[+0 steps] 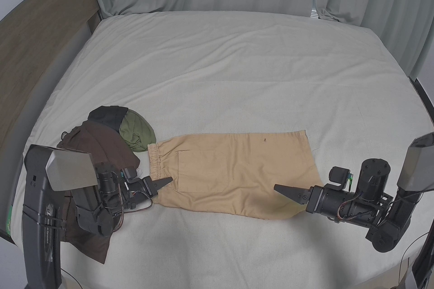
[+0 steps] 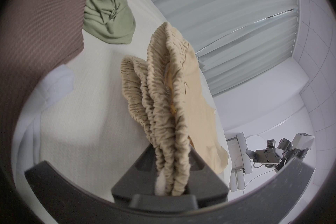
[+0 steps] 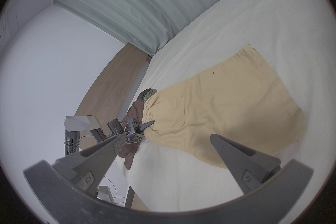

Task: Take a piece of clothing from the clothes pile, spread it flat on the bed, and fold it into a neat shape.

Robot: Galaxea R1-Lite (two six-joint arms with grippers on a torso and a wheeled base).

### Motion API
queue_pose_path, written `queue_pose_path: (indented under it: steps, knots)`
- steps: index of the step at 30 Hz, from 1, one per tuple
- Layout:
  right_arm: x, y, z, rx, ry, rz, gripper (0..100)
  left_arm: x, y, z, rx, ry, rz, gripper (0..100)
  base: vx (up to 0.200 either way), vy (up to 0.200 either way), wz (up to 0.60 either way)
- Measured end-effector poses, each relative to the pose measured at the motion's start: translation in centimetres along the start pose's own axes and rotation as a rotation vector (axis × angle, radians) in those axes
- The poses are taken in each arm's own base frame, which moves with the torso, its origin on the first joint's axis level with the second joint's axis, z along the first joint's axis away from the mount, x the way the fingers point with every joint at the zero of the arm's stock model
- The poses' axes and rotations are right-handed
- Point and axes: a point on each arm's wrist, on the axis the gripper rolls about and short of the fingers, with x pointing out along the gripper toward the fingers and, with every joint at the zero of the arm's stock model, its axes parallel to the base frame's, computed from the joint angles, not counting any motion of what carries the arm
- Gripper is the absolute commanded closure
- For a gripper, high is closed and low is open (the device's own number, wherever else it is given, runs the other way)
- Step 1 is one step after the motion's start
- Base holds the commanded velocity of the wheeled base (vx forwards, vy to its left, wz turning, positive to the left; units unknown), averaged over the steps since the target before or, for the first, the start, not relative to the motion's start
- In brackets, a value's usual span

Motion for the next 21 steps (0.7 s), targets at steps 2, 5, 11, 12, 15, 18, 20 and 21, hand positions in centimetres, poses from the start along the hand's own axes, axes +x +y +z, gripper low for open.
queue_pose_path:
  steps: [2,5,11,12,15,18,20,21]
  knots:
    - [0.0,-0.1,-0.1,0.001,0.003,-0.002,0,-0.2,-0.2,0.1,0.002,-0.002,0.000,100,0.000,0.000,0.00]
    - [0.1,-0.1,-0.2,0.003,0.009,-0.005,0,-0.7,-0.6,0.2,0.004,0.003,-0.001,100,0.000,0.000,0.00]
    - [0.2,-0.4,-0.5,0.008,0.021,-0.012,0,-2.4,-1.5,0.2,0.046,0.035,-0.016,100,0.000,0.000,0.00]
    - [0.2,-0.4,-0.5,0.009,0.022,-0.013,0,-2.8,-1.5,0.3,0.054,0.037,-0.018,100,0.000,0.000,0.00]
    - [0.2,-0.5,-0.7,0.011,0.028,-0.016,0,-4.0,-1.5,0.9,0.078,0.032,-0.018,100,0.000,0.000,0.00]
    - [0.3,-0.5,-0.8,0.012,0.037,-0.016,0,-5.4,-1.4,1.4,0.092,0.025,-0.012,100,0.000,0.000,0.00]
    - [0.4,-0.5,-1.0,0.013,0.042,-0.016,0,-6.3,-1.4,1.6,0.098,0.025,-0.012,100,0.000,0.000,0.00]
    - [0.5,-0.5,-1.0,0.013,0.044,-0.016,0,-6.8,-1.4,1.7,0.102,0.025,-0.012,100,0.000,0.000,0.00]
